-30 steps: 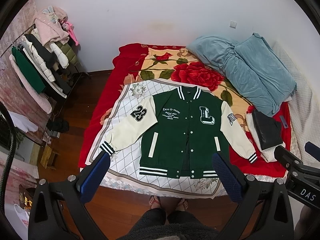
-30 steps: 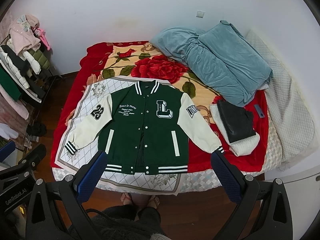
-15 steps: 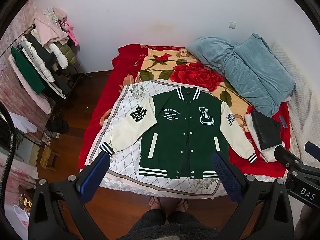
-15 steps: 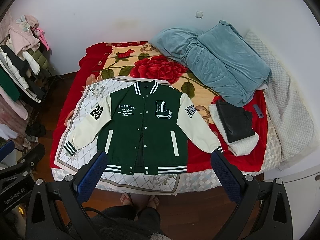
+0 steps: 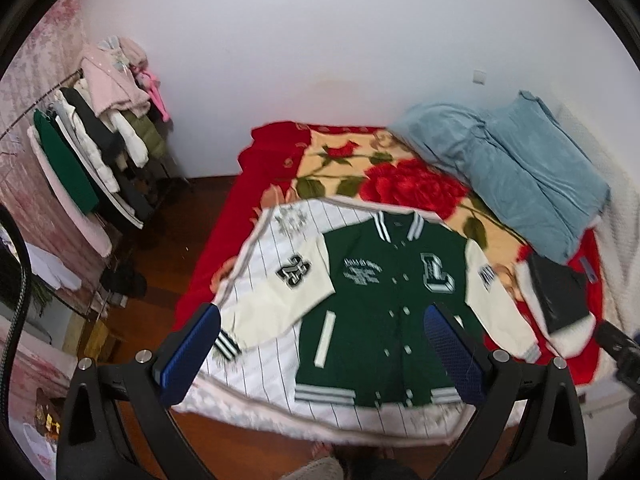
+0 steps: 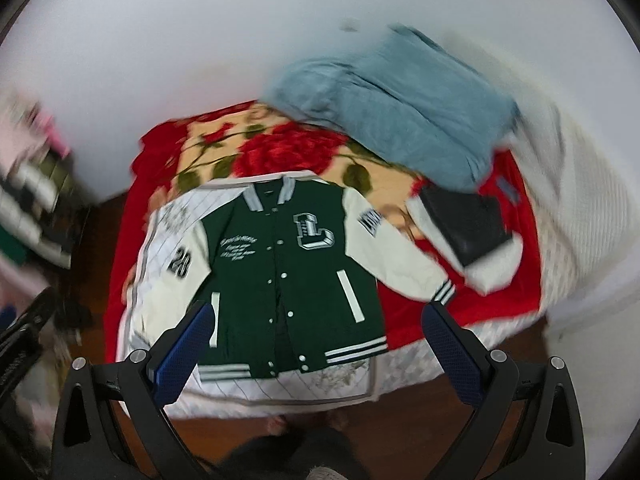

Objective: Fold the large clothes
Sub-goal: 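Grasp the striped cuff of one cream sleeve with the right gripper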

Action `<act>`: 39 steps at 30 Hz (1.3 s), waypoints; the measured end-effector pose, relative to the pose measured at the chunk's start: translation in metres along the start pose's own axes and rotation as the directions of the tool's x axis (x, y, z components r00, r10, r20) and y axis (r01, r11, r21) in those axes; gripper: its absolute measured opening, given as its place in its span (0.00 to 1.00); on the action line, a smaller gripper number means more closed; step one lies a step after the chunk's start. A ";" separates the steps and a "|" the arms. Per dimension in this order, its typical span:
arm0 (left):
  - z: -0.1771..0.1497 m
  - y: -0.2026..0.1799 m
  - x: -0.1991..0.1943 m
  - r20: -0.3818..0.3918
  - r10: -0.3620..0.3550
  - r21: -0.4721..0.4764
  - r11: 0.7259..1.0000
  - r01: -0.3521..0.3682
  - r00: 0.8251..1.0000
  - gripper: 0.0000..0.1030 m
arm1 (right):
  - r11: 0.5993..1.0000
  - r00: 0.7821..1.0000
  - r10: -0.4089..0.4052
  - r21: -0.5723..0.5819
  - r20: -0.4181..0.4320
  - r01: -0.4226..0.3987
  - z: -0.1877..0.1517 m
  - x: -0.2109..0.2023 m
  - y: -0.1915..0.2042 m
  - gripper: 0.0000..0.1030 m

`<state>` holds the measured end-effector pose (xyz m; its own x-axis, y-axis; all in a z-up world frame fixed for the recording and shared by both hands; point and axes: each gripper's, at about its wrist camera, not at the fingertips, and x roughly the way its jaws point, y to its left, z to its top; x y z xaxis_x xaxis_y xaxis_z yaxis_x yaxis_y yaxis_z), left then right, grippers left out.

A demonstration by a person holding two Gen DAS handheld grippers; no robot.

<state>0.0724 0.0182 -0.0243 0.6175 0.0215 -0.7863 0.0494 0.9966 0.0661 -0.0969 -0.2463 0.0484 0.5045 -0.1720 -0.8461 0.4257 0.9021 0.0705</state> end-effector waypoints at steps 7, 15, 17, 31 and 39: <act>-0.019 -0.038 0.097 -0.065 0.046 -0.027 0.999 -0.047 0.997 1.00 | 0.918 0.993 -0.044 0.387 -0.108 0.083 -0.014 0.136 -0.113 0.81; -0.040 -0.109 0.247 -0.195 0.209 0.016 0.978 -0.210 0.958 1.00 | 0.802 0.966 -0.014 0.574 -0.258 0.165 -0.054 0.337 -0.242 0.75; -0.048 -0.124 0.279 -0.233 0.232 0.022 0.972 -0.233 0.944 1.00 | 0.748 0.958 0.031 0.642 -0.284 0.166 -0.069 0.399 -0.278 0.75; -0.118 -0.207 0.465 -0.435 0.320 0.108 0.947 -0.304 0.842 1.00 | 0.380 0.970 0.017 0.898 -0.244 0.220 -0.134 0.626 -0.404 0.77; -0.114 -0.215 0.505 -0.414 0.317 0.120 0.948 -0.294 0.853 1.00 | 0.448 0.972 -0.140 0.863 -0.190 0.233 -0.088 0.637 -0.379 0.25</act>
<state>0.2844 -0.1760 -0.5053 0.2179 0.3672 -0.9043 -0.0409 0.9291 0.3675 -0.0029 -0.6628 -0.5632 0.2882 -0.2178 -0.9325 0.9566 0.0221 0.2905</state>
